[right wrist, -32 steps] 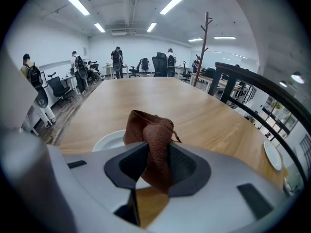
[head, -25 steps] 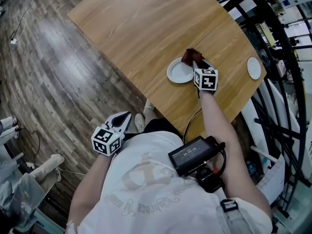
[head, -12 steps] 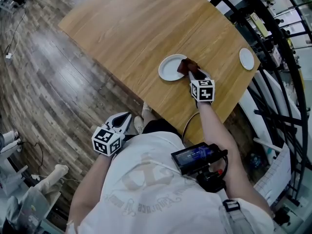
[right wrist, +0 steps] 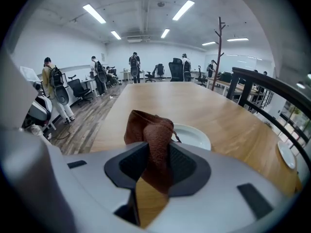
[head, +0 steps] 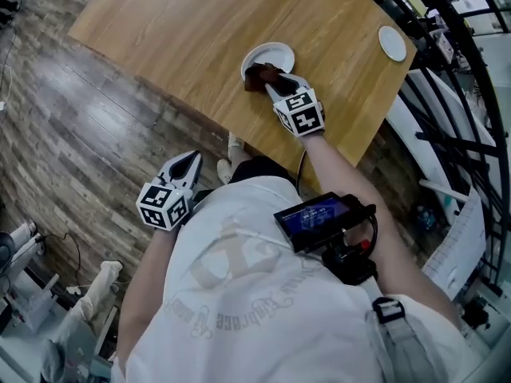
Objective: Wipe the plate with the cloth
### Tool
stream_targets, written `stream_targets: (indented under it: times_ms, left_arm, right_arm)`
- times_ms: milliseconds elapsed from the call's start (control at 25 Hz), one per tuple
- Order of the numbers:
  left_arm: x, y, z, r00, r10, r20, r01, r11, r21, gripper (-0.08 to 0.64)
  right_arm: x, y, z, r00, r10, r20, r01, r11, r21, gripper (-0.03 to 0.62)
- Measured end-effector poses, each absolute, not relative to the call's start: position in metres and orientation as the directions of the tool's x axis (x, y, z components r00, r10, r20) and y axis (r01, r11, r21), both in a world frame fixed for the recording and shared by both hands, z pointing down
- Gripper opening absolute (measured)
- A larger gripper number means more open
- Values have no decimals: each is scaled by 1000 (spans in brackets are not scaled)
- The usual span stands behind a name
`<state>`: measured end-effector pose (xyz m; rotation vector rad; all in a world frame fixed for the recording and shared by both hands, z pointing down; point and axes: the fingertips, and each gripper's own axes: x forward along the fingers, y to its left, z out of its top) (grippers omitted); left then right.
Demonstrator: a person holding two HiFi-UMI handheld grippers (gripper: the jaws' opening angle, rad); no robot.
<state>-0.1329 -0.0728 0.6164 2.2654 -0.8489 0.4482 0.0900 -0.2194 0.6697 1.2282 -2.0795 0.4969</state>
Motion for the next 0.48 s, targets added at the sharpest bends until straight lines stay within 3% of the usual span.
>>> stream_targets:
  times_ms: [480]
  left_arm:
    - [-133,-84,607,738,-479,475,-672,-587,452,12]
  right_arm:
    - [70,-206,625,-460,-666,587,-853,515,-85,123]
